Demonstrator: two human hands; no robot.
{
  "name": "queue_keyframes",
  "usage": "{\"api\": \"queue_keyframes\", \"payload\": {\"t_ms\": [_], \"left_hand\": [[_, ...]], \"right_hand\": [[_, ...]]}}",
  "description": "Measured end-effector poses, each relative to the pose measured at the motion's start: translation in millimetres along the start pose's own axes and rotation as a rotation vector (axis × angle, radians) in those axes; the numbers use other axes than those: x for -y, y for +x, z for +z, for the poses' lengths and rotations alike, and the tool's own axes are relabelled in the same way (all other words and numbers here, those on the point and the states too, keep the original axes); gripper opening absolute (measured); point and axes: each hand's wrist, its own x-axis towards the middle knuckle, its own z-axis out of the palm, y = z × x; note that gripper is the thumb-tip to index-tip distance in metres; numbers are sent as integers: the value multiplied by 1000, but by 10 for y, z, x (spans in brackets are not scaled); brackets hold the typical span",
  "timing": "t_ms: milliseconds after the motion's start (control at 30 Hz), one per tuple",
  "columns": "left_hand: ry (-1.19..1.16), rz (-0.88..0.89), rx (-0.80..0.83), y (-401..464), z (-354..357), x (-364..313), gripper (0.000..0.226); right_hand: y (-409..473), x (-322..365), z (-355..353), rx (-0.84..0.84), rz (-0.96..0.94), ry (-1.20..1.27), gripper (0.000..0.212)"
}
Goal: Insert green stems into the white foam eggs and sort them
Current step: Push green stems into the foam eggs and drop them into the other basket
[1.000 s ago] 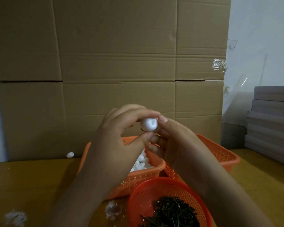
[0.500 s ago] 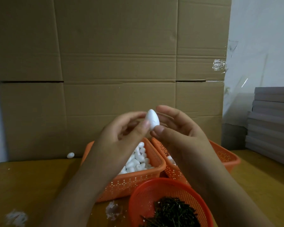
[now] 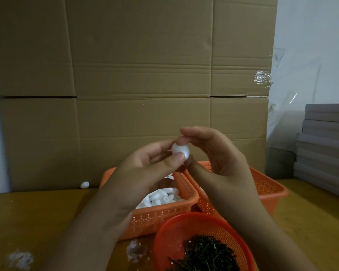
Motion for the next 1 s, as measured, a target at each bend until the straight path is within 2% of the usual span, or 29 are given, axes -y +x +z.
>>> {"api": "queue_keyframes", "payload": {"t_ms": [133, 233, 400, 600, 733, 833, 933, 1000], "left_hand": [[59, 97, -89, 20, -24, 23, 39], [187, 199, -129, 14, -44, 8, 39], [414, 324, -160, -11, 9, 9, 42], [651, 400, -144, -10, 62, 2, 41], [480, 329, -140, -2, 38, 8, 36], [331, 244, -177, 3, 19, -11, 27], [174, 111, -164, 5, -11, 7, 30], [99, 59, -108, 3, -21, 15, 33]], "right_hand": [[-9, 12, 5, -48, 37, 1, 47], [9, 18, -12, -97, 160, 100, 31], [43, 50, -29, -28, 333, 183, 20], [25, 61, 25, -6, 356, 218, 36], [32, 39, -11, 7, 401, 293, 24], [27, 50, -34, 22, 364, 328, 28], [17, 57, 1, 18, 261, 242, 28], [1, 34, 35, 2, 183, 90, 28]]}}
